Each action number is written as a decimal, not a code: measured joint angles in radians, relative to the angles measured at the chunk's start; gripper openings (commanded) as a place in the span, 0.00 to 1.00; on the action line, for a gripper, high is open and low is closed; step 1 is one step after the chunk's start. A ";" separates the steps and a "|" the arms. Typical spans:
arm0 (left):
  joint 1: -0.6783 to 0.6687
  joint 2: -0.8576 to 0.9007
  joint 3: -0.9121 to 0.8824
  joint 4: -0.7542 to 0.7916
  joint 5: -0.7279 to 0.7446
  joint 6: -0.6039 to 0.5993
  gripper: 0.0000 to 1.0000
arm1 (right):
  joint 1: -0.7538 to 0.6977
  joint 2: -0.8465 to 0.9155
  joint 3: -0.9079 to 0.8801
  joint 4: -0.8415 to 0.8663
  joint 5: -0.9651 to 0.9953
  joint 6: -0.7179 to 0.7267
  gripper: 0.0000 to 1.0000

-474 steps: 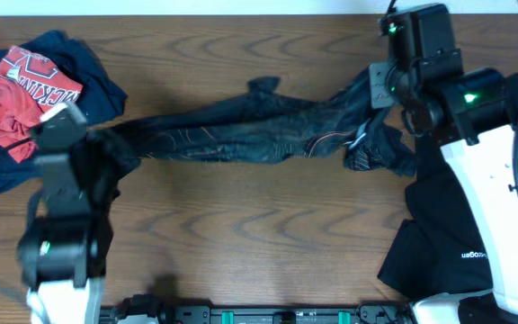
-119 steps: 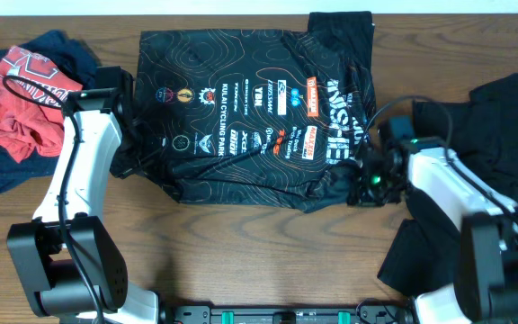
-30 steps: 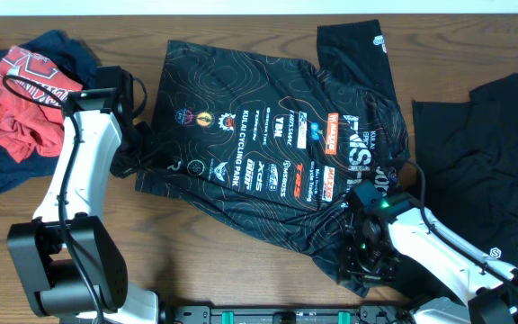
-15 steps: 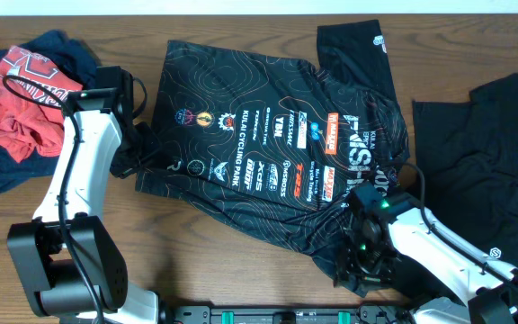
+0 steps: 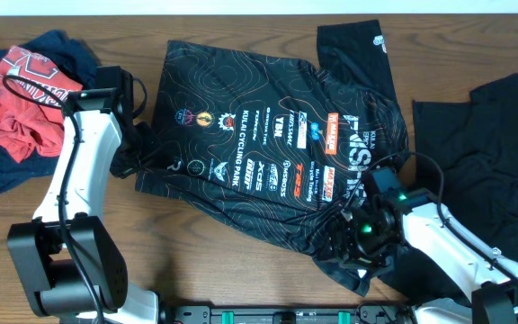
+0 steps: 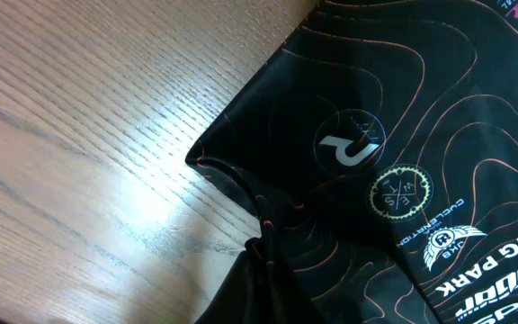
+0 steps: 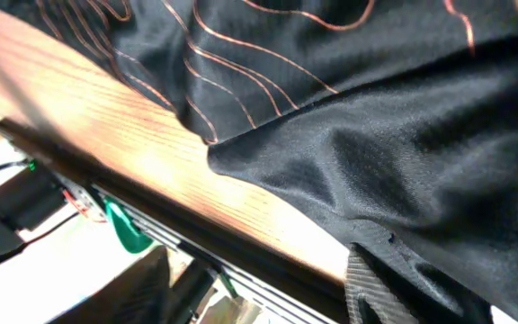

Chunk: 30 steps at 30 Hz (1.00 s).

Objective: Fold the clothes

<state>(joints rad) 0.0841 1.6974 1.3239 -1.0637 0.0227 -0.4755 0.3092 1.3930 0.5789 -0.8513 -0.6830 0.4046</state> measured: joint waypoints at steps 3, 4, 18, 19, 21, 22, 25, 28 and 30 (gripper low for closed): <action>0.000 0.000 0.000 0.000 0.000 0.000 0.06 | -0.053 0.000 0.000 -0.001 0.001 -0.015 0.67; 0.000 0.000 0.000 0.000 0.000 0.000 0.06 | -0.074 0.000 0.000 -0.001 0.005 -0.019 0.67; 0.000 0.000 0.000 -0.002 0.000 0.000 0.06 | -0.183 0.001 0.082 -0.130 0.196 -0.107 0.01; 0.000 0.000 0.000 -0.002 0.000 0.000 0.06 | -0.183 0.001 0.104 -0.132 0.213 -0.108 0.01; 0.000 0.000 0.000 -0.002 0.000 0.000 0.06 | -0.183 0.001 0.149 -0.135 0.245 -0.109 0.01; 0.000 0.000 0.000 -0.002 0.000 0.000 0.06 | -0.183 0.001 0.167 -0.135 0.257 -0.109 0.01; 0.000 0.000 0.000 -0.002 0.000 0.000 0.06 | -0.182 0.001 0.216 -0.136 0.301 -0.109 0.01; 0.000 0.000 0.000 -0.002 0.000 0.000 0.06 | -0.170 0.001 0.229 -0.164 0.353 -0.109 0.01; 0.000 0.000 0.000 0.000 0.000 0.000 0.06 | -0.135 0.001 0.229 -0.206 0.418 -0.104 0.01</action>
<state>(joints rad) 0.0841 1.6974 1.3239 -1.0641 0.0227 -0.4755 0.1745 1.3937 0.8078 -1.0573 -0.2646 0.3004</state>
